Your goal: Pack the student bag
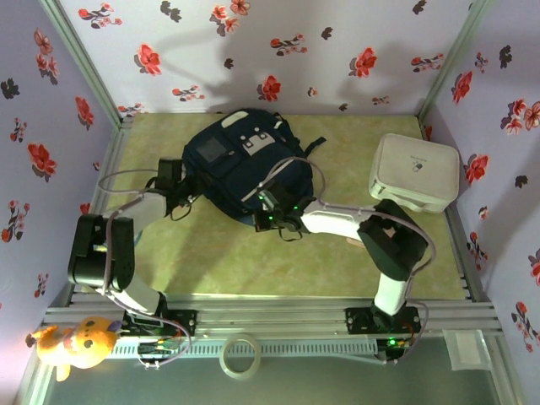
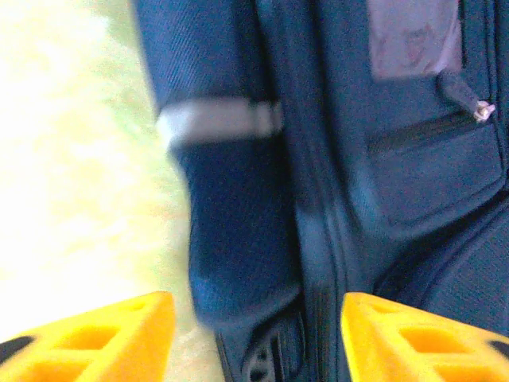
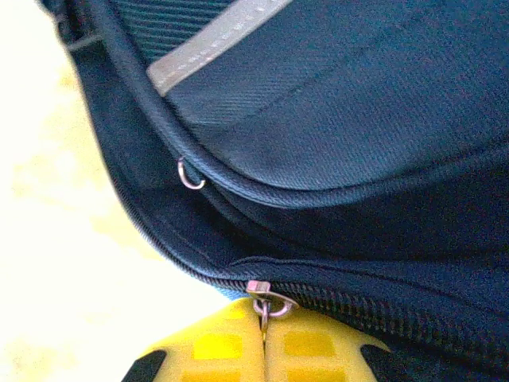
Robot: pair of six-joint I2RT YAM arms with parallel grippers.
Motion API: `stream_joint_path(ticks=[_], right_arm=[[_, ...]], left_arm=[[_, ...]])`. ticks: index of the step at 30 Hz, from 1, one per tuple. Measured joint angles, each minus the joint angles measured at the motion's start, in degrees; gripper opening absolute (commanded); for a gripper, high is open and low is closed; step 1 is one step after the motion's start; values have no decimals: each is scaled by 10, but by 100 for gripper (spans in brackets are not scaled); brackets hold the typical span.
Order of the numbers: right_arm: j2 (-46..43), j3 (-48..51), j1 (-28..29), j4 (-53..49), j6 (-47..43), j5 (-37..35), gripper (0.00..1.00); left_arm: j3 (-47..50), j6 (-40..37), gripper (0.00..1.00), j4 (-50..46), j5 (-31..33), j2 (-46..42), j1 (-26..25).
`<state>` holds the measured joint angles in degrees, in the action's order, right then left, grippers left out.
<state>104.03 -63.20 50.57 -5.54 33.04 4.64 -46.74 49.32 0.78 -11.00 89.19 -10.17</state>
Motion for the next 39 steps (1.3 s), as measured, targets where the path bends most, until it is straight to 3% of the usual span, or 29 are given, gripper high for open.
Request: stream_joint_path(ticks=[6, 18, 29, 35, 39], right_arm=[[62, -80, 14, 22, 2, 39, 0], [89, -110, 13, 28, 6, 66, 0], [89, -110, 14, 28, 17, 68, 0], [89, -106, 14, 28, 17, 63, 0], [75, -89, 14, 23, 16, 40, 0]], left_arm=[[60, 36, 73, 9, -6, -63, 1], [138, 146, 69, 120, -80, -62, -16], [180, 232, 39, 227, -68, -7, -45], [180, 239, 15, 254, -59, 3, -47], [173, 235, 6, 247, -60, 10, -47]])
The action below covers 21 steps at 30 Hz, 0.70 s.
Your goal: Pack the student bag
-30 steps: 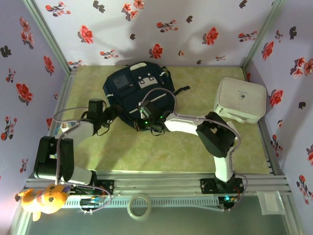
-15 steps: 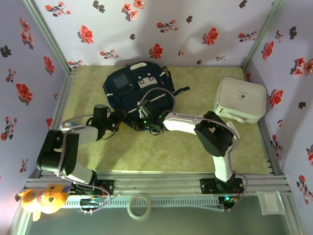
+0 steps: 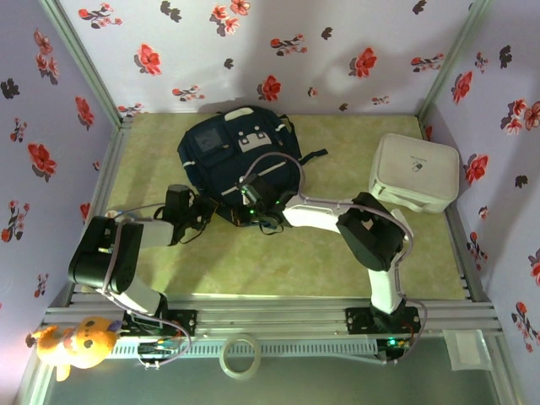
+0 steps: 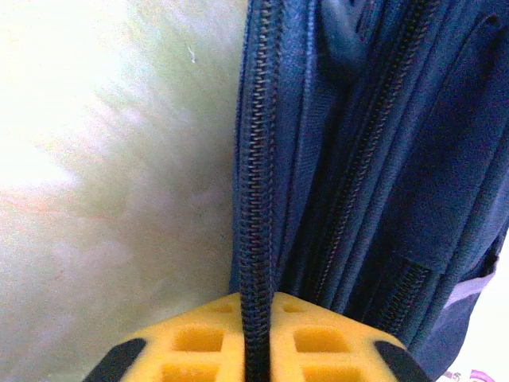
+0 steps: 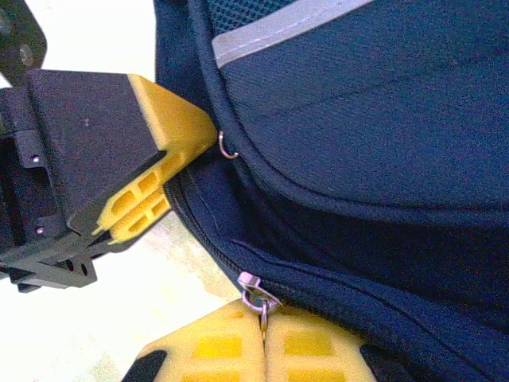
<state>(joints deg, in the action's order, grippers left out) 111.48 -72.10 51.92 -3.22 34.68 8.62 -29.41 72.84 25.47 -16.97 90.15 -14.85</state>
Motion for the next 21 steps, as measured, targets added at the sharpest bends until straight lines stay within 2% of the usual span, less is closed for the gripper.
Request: stream_joint_path(ticks=[5, 11, 21], right_arm=[[-53, 25, 1, -49, -1, -60, 0], [-88, 48, 1, -94, 9, -132, 0], [-62, 23, 1, -118, -2, -145, 13]], left_arm=[[-9, -7, 0, -6, -7, 0, -3], [-11, -13, 0, -8, -11, 0, -3], [-14, -23, 0, -16, -11, 0, -3]])
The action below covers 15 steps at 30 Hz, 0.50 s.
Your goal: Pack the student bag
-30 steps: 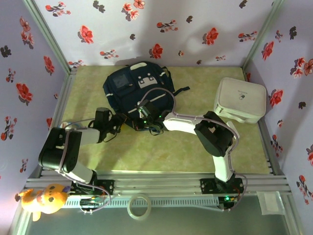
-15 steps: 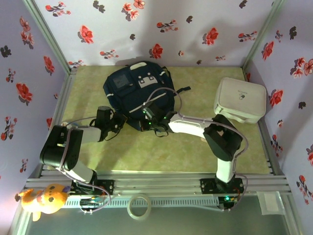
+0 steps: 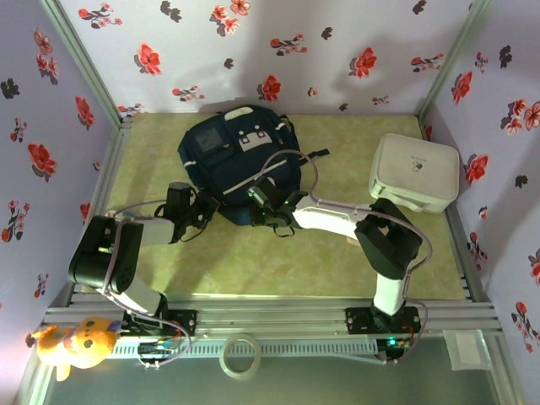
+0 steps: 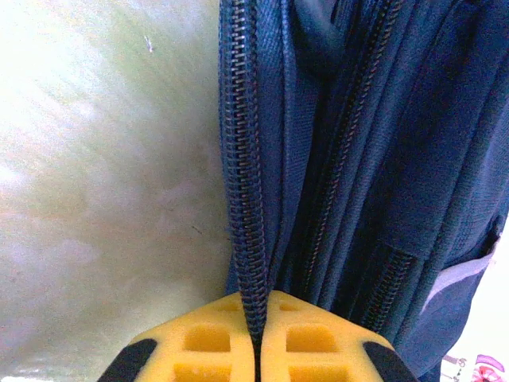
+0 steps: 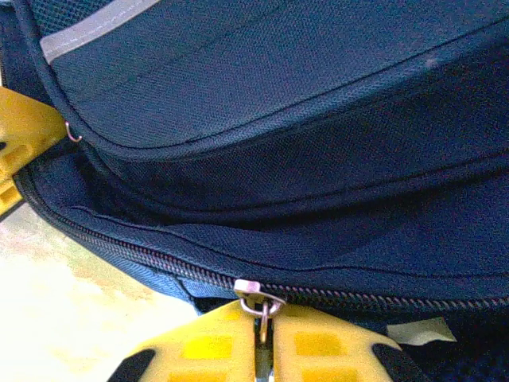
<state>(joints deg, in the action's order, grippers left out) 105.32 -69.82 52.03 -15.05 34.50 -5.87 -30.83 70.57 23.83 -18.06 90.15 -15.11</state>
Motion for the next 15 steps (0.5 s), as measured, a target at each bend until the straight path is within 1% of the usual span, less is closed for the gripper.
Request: stream_joint_path(ticks=[5, 8, 12, 15], right_arm=[[12, -12, 0, -9, -11, -2, 15], [15, -17, 1, -16, -12, -6, 8], [15, -17, 2, -16, -12, -22, 4], [3, -2, 4, -12, -11, -43, 3]], left_arm=[[-4, -5, 0, -8, 0, 0, 0], [-4, -7, 0, -8, 0, 0, 0], [-6, -9, 0, -12, 0, 0, 1], [-6, -12, 0, -14, -4, 0, 3]])
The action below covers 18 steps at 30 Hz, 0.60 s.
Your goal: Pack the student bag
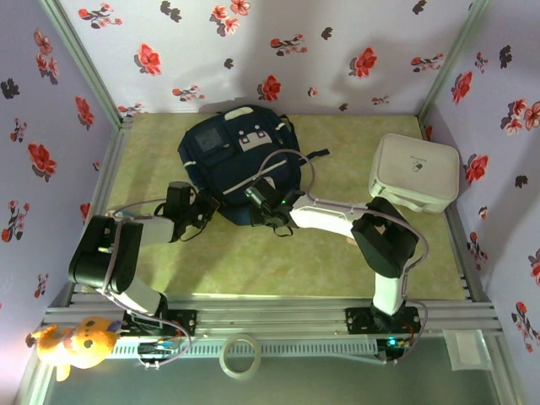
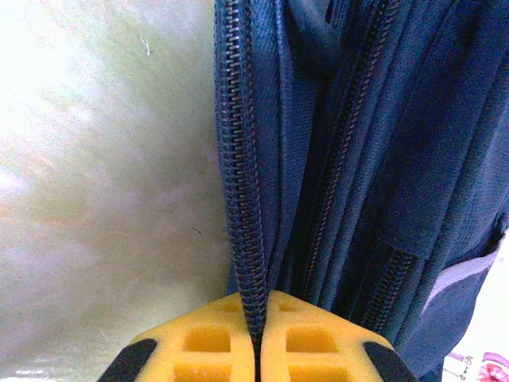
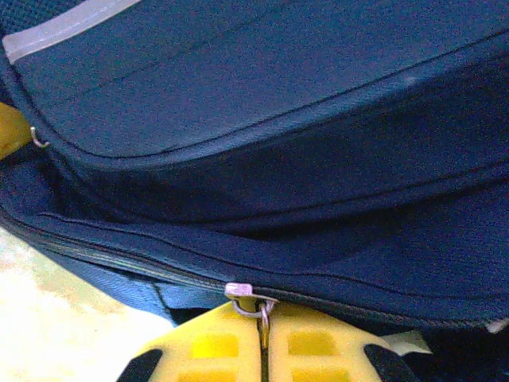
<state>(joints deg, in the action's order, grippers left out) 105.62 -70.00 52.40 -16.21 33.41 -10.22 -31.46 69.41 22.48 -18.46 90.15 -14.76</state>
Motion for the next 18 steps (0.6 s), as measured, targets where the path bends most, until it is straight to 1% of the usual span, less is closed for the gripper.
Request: stream_joint_path(ticks=[4, 7, 11, 13, 18], right_arm=[[-49, 50, -6, 7, 2, -37, 3], [-78, 90, -25, 26, 9, -48, 3], [-89, 124, -46, 49, 28, -47, 2], [-89, 130, -47, 57, 33, -43, 0], [-95, 151, -40, 91, 38, -23, 0]], left_arm=[[-1, -8, 0, -2, -6, 0, 3], [-7, -17, 0, -13, -9, -3, 3], [-12, -33, 0, -30, -12, -17, 3], [-16, -41, 0, -39, -12, -20, 3], [-36, -68, 0, -77, -11, -20, 4]])
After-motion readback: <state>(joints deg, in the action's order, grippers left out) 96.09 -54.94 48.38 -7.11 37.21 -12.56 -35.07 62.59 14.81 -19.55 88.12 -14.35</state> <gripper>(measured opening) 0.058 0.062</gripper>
